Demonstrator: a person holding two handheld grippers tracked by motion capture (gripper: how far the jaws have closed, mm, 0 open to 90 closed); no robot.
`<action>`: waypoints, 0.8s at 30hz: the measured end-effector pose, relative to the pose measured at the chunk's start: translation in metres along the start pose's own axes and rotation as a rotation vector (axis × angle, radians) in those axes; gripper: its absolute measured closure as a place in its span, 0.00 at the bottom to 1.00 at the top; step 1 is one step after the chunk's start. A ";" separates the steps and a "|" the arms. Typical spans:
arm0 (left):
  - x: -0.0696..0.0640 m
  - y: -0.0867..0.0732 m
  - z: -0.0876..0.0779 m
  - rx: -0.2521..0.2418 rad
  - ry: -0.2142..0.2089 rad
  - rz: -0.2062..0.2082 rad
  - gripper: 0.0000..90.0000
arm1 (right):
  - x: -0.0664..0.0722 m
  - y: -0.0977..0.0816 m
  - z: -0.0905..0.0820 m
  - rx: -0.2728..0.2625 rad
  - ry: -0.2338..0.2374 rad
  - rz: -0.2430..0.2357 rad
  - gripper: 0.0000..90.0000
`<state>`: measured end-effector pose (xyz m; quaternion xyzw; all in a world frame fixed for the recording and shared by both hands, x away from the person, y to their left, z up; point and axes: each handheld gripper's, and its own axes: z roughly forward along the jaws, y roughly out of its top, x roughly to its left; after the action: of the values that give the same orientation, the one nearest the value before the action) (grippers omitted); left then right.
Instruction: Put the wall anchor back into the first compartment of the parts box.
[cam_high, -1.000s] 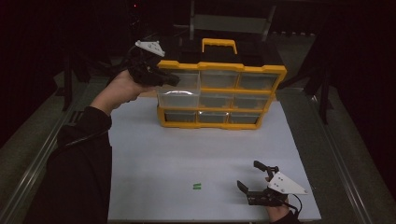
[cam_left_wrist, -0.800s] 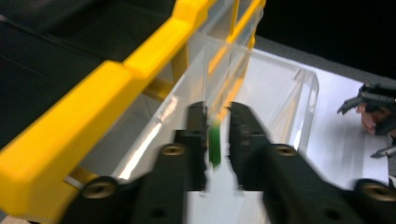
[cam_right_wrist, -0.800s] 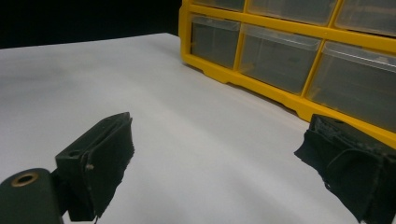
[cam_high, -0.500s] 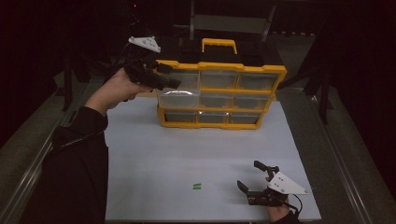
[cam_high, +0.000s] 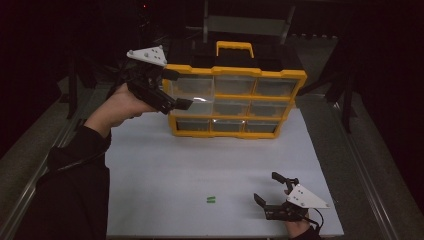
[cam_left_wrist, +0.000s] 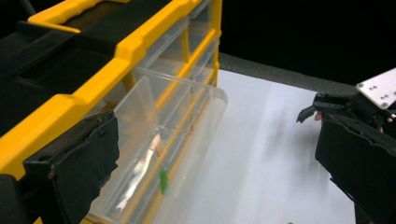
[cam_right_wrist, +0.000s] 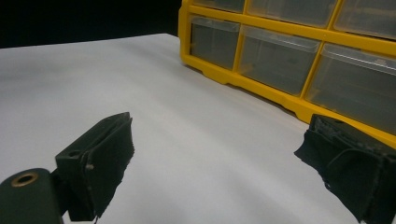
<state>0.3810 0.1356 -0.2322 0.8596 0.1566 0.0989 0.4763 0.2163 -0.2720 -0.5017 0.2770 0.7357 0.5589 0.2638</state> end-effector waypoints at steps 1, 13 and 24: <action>-0.004 -0.001 0.000 0.000 0.000 0.006 0.00 | 0.000 0.000 0.000 0.000 0.000 0.004 0.09; -0.035 -0.018 0.008 -0.007 -0.058 0.036 0.00 | 0.000 0.000 0.000 -0.006 -0.002 -0.007 0.09; -0.061 -0.041 0.027 0.013 -0.107 0.055 0.00 | 0.001 0.001 0.000 -0.001 0.000 -0.005 0.09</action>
<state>0.3259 0.1125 -0.2820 0.8707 0.1078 0.0646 0.4755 0.2161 -0.2713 -0.5010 0.2748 0.7364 0.5584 0.2653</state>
